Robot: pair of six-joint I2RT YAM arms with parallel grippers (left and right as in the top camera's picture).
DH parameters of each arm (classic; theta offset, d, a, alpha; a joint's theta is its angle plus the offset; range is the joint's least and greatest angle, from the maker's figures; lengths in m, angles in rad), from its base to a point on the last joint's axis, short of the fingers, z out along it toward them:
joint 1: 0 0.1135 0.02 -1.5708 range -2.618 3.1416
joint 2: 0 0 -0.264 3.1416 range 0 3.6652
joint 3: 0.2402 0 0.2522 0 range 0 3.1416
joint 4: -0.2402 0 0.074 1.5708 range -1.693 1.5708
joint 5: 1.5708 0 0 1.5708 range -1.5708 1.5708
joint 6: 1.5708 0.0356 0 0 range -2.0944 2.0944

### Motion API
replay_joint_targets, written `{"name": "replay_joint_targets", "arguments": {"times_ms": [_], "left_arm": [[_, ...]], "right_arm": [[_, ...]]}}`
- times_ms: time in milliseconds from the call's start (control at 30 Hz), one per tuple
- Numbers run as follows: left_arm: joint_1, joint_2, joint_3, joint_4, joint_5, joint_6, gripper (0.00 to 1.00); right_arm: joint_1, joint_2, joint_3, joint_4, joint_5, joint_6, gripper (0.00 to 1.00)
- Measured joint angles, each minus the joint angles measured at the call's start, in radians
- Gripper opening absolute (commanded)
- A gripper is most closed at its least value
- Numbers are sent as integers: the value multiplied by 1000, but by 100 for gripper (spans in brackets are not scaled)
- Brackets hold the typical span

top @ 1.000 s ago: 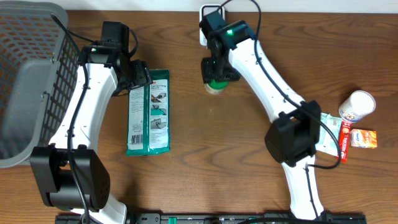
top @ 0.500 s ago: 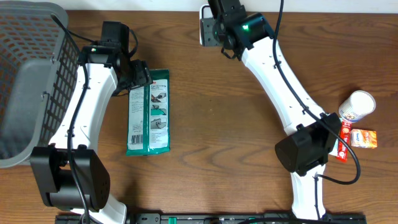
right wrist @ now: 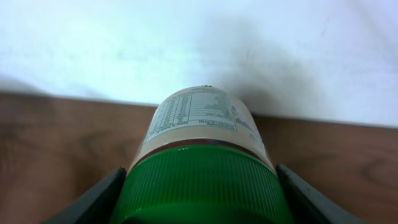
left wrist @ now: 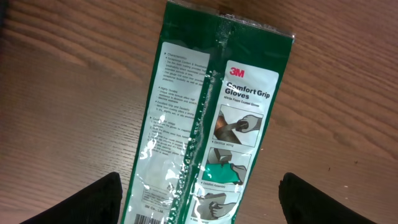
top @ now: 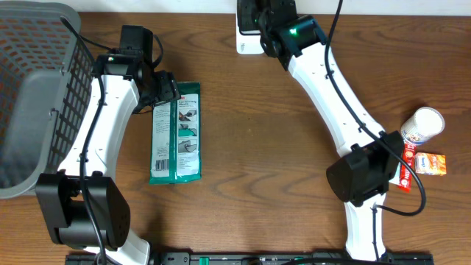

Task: Scan the item barcode
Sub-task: 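Lift the jar and carry it up to the white scanner, then hold the jar label facing the white scanner with the right gripper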

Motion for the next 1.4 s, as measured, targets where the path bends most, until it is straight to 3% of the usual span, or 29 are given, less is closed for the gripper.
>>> {"name": "replay_joint_targets", "arguments": {"times_ms": [700,1400], "left_arm": [[0,0,0,0,0,0,80],[0,0,0,0,0,0,81]], "right_arm": [[-23,317,-11,455,77,-223,1],[-23,343,-13,594,106,-264,1]]}}
